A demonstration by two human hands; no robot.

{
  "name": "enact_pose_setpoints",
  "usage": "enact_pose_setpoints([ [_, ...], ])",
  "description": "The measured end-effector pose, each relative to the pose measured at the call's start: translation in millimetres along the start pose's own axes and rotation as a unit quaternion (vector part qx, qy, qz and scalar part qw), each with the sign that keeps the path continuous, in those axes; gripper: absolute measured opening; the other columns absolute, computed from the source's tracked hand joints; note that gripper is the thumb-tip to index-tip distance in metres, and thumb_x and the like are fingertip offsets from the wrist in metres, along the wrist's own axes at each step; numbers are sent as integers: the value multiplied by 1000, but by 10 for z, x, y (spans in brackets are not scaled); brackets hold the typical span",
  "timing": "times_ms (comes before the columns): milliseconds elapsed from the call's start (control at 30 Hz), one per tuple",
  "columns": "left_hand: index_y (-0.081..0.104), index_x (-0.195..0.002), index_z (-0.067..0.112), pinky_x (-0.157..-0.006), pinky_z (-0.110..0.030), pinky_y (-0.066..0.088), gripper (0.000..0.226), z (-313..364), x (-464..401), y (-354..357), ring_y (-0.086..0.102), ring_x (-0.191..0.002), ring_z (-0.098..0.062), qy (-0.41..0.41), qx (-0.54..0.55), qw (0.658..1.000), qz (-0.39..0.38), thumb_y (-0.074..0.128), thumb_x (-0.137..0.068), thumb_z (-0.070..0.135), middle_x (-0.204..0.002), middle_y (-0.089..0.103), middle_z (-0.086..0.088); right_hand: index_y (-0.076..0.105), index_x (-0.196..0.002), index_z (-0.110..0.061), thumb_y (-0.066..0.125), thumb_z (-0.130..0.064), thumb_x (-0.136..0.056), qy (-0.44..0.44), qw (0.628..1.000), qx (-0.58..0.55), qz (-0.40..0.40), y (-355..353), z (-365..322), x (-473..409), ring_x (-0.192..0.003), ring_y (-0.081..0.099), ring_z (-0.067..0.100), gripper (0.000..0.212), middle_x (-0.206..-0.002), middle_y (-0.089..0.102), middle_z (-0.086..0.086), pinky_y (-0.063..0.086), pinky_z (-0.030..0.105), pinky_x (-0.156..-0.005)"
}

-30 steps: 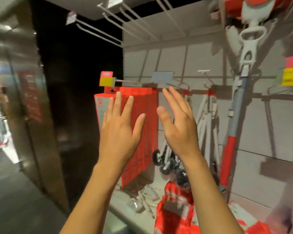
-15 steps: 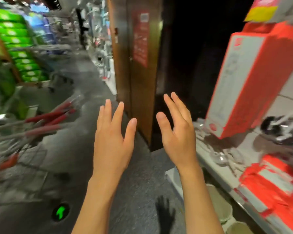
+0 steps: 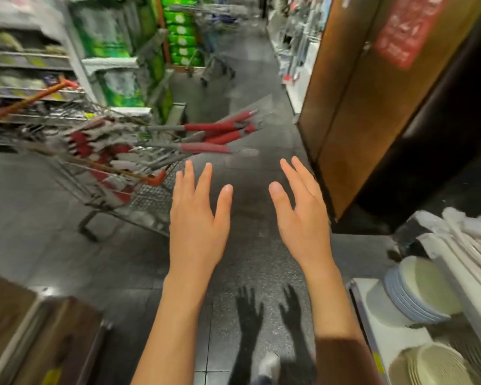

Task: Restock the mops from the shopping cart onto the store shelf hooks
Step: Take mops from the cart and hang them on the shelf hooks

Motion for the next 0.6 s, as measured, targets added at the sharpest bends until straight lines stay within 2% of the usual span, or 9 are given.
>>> enact_pose_setpoints([
  [267,30,-158,27,-123,-35,8,61,-492,-852,13,1,-155,-13,-49,-28,998,37,36,-102,52,-169,7,4,37,-153,-34,34,-63,-95,-39,996,-37,-70,822,16,-942,-150,15,2,64,-163,24,-15,20,36,-121],
  [400,32,-157,25,-125,-39,11,59,-587,-1484,60,3,-155,-16,-59,-34,996,54,37,-103,49,-169,9,1,39,-152,-34,38,-58,-97,-55,992,-69,-90,1125,-34,-1605,-150,17,4,59,-163,25,-16,20,40,-123],
  [600,34,-156,25,-124,-41,13,60,-680,-2442,204,5,-155,-14,-68,-29,995,73,37,-102,50,-168,10,3,40,-150,-35,43,-48,-103,-60,986,-100,-120,1445,-9,-2523,-147,15,-2,50,-161,25,-19,16,28,-118],
])
Point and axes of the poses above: each hand's wrist, its own x-axis away from the middle knuckle, its own y-axis out of the palm, z = x × y, the point moved 3 cm from there along -x, towards the middle knuckle
